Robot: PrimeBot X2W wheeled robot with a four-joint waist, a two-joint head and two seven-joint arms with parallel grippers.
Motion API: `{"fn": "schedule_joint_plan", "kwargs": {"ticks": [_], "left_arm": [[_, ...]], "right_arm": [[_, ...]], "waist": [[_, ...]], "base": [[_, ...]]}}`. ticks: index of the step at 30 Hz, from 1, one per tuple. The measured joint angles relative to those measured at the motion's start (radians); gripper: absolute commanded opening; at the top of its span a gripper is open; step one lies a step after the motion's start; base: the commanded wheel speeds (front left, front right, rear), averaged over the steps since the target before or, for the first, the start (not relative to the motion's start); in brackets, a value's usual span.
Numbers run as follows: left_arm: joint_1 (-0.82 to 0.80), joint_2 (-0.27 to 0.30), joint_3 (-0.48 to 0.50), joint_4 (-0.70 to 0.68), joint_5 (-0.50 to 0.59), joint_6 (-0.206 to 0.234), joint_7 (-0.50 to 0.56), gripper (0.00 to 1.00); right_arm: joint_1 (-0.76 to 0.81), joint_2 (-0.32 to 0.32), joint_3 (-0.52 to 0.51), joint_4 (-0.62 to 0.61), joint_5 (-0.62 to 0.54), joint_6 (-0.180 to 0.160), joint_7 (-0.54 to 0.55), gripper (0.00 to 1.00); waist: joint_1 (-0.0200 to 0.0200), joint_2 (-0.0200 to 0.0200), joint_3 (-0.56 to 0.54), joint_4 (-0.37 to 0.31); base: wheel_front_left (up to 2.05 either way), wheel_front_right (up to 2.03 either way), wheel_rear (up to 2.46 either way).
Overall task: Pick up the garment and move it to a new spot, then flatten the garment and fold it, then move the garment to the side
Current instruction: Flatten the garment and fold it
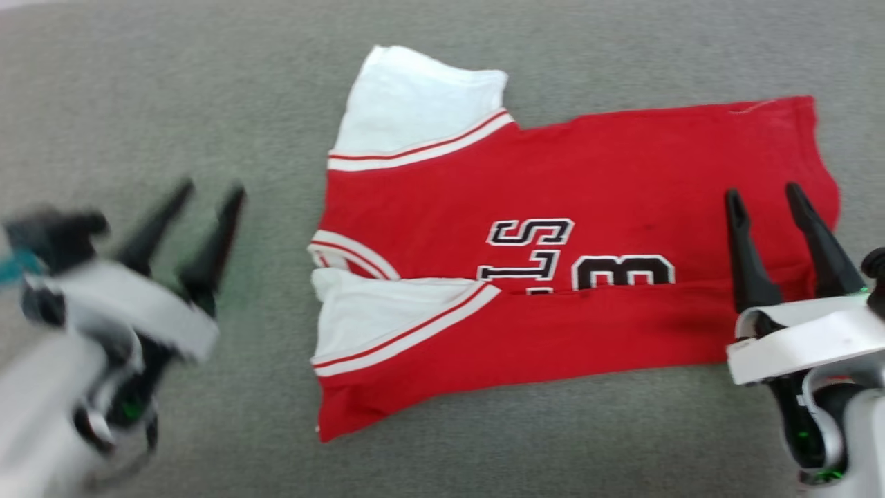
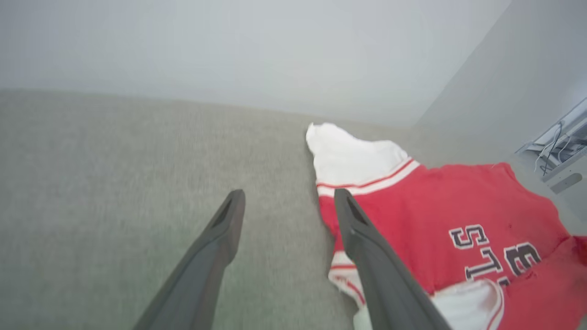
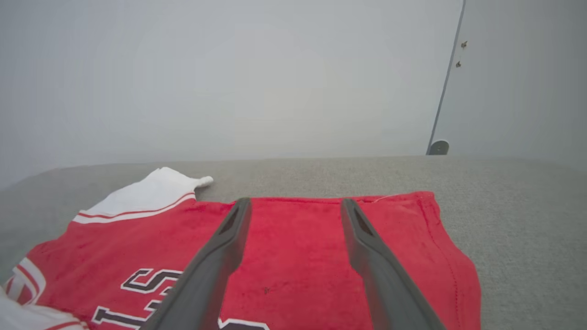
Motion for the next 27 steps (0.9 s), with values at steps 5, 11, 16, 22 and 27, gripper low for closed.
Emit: {"fn": "schedule_joint_plan", "kwargs": {"ticks": [5, 11, 16, 22, 27], "left_arm": [[-0.168, 0.001, 0.022, 0.118, 0.04, -0.046, 0.039, 1.0], [-0.377, -0.011, -0.003, 0.282, 0.075, -0.109, 0.185, 1.0], [-0.546, -0.032, -0.055, 0.426, 0.109, -0.163, 0.348, 1.0], [-0.679, -0.052, -0.147, 0.552, 0.087, -0.195, 0.63, 1.0], [-0.747, -0.027, -0.224, 0.569, 0.022, -0.199, 0.894, 1.0]], "right_arm": [[-0.019, 0.035, 0.038, 0.035, -0.018, 0.0, -0.117, 1.0], [-0.022, 0.055, 0.104, 0.065, -0.012, 0.0, -0.186, 1.0], [-0.01, 0.061, 0.125, 0.073, 0.005, 0.0, -0.218, 1.0], [0.006, 0.063, 0.155, 0.075, 0.028, 0.0, -0.237, 1.0], [0.004, 0.063, 0.187, 0.069, 0.038, 0.0, -0.244, 1.0]], "waist": [[0.0, 0.0, -0.001, -0.054], [0.0, 0.0, 0.008, -0.139], [0.0, 0.0, 0.025, -0.21], [0.0, 0.0, 0.055, -0.282], [0.0, 0.0, 0.088, -0.323]], "base": [[0.0, 0.0, 0.0], [0.0, 0.0, 0.0], [0.0, 0.0, 0.0], [0.0, 0.0, 0.0], [0.0, 0.0, 0.0]]}}
